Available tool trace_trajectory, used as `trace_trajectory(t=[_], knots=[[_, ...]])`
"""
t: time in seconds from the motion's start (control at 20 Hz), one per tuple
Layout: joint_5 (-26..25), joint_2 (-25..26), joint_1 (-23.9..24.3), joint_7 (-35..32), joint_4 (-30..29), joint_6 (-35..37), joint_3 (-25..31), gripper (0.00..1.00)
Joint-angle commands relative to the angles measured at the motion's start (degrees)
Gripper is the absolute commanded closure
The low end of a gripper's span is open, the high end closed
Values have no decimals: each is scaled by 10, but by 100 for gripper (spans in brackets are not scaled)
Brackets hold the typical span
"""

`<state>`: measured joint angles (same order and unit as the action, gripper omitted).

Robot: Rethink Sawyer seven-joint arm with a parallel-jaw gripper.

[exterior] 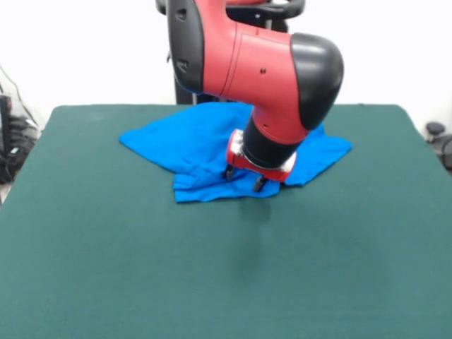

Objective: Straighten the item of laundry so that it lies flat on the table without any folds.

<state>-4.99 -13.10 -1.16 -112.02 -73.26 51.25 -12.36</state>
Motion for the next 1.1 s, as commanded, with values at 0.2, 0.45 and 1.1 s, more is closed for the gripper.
trace_trajectory(t=[0.2,0.45,1.1], knots=[[-15,44,-11,-11,25,-11,68,0],[-10,43,-8,-9,24,-2,72,0],[-7,38,-9,5,38,41,77,0]])
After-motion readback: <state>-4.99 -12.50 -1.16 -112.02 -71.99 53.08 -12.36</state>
